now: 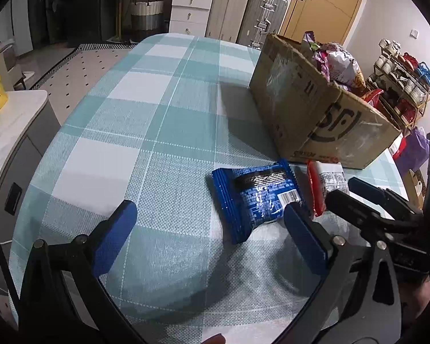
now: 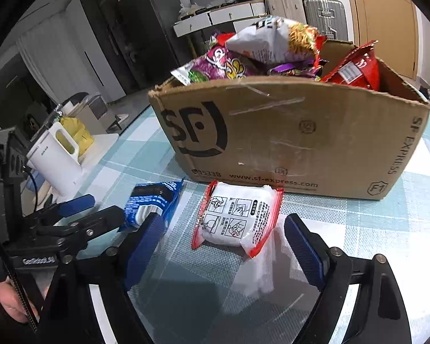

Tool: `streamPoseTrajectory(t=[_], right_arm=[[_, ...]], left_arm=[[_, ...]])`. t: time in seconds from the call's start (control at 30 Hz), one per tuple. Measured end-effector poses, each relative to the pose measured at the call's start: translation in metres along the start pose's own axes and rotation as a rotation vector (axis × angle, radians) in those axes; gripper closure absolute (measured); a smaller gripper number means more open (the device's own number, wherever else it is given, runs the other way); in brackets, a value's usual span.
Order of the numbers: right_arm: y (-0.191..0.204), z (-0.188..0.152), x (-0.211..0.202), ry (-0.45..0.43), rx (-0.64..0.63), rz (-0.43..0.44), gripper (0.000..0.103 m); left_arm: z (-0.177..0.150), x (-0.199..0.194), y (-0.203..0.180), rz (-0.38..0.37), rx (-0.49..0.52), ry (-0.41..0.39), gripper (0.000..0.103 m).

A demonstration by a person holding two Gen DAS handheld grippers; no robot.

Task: Organize snacks
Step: 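Grasp the blue Oreo pack with the left gripper while the right gripper grasps the white-red pack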

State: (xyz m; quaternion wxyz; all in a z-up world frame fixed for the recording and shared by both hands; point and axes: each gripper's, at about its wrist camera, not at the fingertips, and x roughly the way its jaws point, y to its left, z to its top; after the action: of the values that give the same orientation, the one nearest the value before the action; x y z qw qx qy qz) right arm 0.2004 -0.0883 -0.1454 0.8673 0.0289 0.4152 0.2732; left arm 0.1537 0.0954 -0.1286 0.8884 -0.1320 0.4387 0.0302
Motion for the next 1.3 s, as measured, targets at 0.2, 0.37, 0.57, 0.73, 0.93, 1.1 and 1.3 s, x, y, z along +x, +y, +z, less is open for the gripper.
streamPoseTrajectory(t=[0.2, 0.37, 0.57, 0.73, 0.93, 1.1, 1.3], right_arm=[[0.005, 0.001, 0.02, 0.033, -0.036, -0.044, 0.047], [0.006, 0.001, 0.021, 0.03, -0.041, -0.002, 0.055], [-0.005, -0.002, 0.004, 0.012, 0.002, 0.041, 0.056], [-0.013, -0.006, -0.013, -0.022, 0.024, 0.075, 0.056], [-0.02, -0.014, -0.031, -0.044, 0.047, 0.126, 0.056], [-0.029, -0.023, -0.04, -0.05, 0.064, 0.163, 0.056], [-0.04, -0.029, -0.052, -0.069, 0.08, 0.164, 0.056]], left_arm=[[-0.002, 0.006, 0.004, -0.005, -0.009, 0.022, 0.001], [-0.003, 0.008, 0.004, -0.015, -0.014, 0.03, 0.001], [-0.001, 0.007, -0.001, -0.012, -0.009, 0.036, 0.001], [0.001, 0.004, -0.006, -0.005, 0.002, 0.041, 0.001], [0.006, 0.007, -0.017, -0.002, 0.018, 0.053, 0.001], [0.009, 0.012, -0.023, -0.004, -0.007, 0.079, 0.001], [0.014, 0.022, -0.029, -0.011, -0.042, 0.081, 0.002]])
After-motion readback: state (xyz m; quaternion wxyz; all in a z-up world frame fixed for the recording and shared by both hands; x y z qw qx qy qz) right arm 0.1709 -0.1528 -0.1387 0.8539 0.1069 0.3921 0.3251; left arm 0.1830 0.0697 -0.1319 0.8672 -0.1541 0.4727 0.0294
